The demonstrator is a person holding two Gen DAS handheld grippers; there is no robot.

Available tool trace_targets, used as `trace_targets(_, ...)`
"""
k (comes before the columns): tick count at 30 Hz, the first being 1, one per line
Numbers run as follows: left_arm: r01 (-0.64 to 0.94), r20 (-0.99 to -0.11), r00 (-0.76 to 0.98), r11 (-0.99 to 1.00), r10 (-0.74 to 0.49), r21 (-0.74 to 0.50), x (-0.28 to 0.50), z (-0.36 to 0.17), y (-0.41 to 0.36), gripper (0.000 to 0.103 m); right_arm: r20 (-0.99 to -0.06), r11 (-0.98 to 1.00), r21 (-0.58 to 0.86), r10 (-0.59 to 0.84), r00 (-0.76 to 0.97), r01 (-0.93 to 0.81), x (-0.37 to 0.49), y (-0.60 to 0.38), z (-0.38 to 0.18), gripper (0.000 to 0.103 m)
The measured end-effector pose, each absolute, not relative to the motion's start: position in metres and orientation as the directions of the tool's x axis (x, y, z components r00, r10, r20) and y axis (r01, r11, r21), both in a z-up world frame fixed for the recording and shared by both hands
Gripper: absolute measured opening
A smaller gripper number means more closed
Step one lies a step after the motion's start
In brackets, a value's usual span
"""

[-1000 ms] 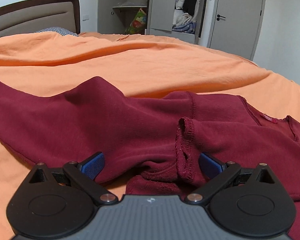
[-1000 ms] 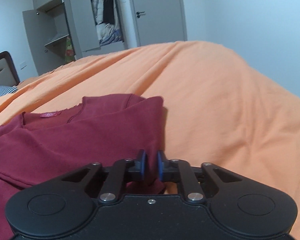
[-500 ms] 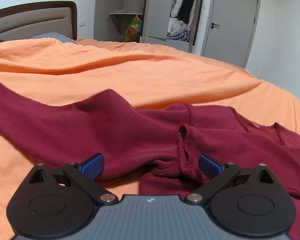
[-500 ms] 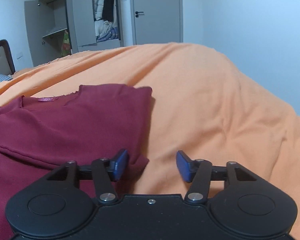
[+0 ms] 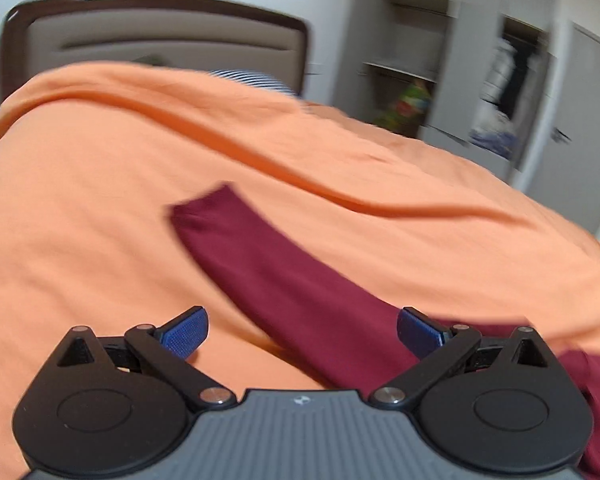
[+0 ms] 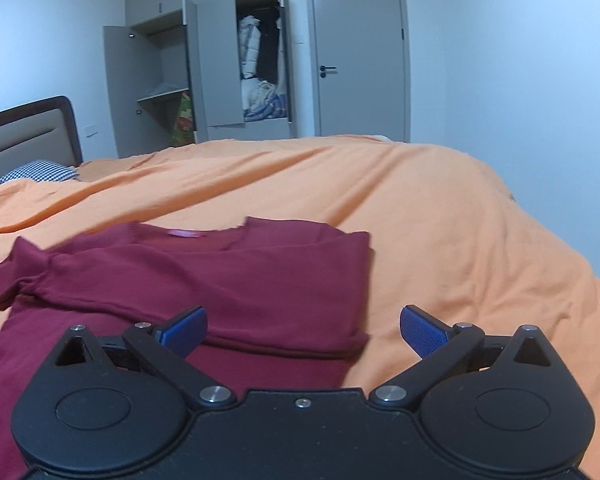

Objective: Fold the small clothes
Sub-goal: 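Grasp the other sleeve cuff with the left gripper and lift it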

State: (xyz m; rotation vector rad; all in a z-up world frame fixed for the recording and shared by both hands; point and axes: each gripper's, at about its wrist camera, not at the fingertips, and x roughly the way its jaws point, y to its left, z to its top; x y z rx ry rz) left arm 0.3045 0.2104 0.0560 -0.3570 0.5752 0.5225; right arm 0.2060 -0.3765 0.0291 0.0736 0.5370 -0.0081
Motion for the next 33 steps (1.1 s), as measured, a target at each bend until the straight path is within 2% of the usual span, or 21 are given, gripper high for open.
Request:
trace_targets(3, -0.606, -0.613, 0.691, 0.769, 0.382, -0.205, 0.306, 0.052, 0.246, 0.103, -0.519, 0.996, 0.091, 0.053, 0.853, -0.006, 0.197, -0.358, 0.03, 0.102)
trace_targets(8, -0.628, -0.556, 0.715, 0.739, 0.423, -0.245, 0.313, 0.049, 0.27, 0.101, -0.541, 0.995, 0.091, 0.082, 0.837, -0.038, 0.19, -0.328, 0.025, 0.102)
trace_targets(10, -0.672, -0.535, 0.691, 0.704, 0.486, -0.23, 0.315, 0.049, 0.269, 0.088, -0.553, 0.995, 0.089, 0.092, 0.828, -0.05, 0.189, -0.32, 0.023, 0.102)
trace_targets(12, -0.704, -0.528, 0.673, 0.668, 0.518, -0.243, 0.317, 0.047, 0.275, 0.062, -0.555, 0.994, 0.087, 0.099, 0.826, -0.061, 0.188, -0.313, 0.023, 0.102)
trace_targets(13, -0.708, -0.527, 0.674, 0.656, 0.517, -0.261, 0.314, 0.046, 0.279, 0.056, -0.554, 0.994, 0.085, 0.104, 0.826, -0.068, 0.187, -0.311, 0.022, 0.102)
trace_targets(15, -0.718, -0.533, 0.67, 0.633, 0.517, -0.288, 0.314, 0.044, 0.285, 0.021, -0.553, 0.994, 0.079, 0.112, 0.826, -0.082, 0.187, -0.308, 0.022, 0.102)
trace_targets(17, -0.72, -0.539, 0.669, 0.625, 0.512, -0.301, 0.315, 0.04, 0.292, 0.008, -0.555, 0.993, 0.071, 0.116, 0.824, -0.092, 0.189, -0.304, 0.022, 0.102)
trace_targets(18, -0.716, -0.537, 0.675, 0.624, 0.506, -0.313, 0.314, 0.04, 0.295, 0.004, -0.554, 0.993, 0.067, 0.118, 0.824, -0.098, 0.189, -0.303, 0.023, 0.102)
trace_targets(21, -0.675, -0.492, 0.725, 0.643, 0.483, -0.363, 0.307, 0.046, 0.294, 0.003, -0.547, 0.992, 0.059, 0.125, 0.828, -0.111, 0.191, -0.301, 0.025, 0.102)
trace_targets(26, -0.554, -0.351, 0.828, 0.74, 0.438, -0.383, 0.3, 0.083, 0.271, 0.003, -0.528, 0.99, 0.067, 0.14, 0.838, -0.123, 0.189, -0.302, 0.028, 0.102)
trace_targets(33, -0.281, -0.117, 0.96, 0.876, 0.255, -0.391, 0.295, 0.159, 0.199, 0.003, -0.51, 0.989, 0.097, 0.144, 0.848, -0.11, 0.184, -0.311, 0.028, 0.102)
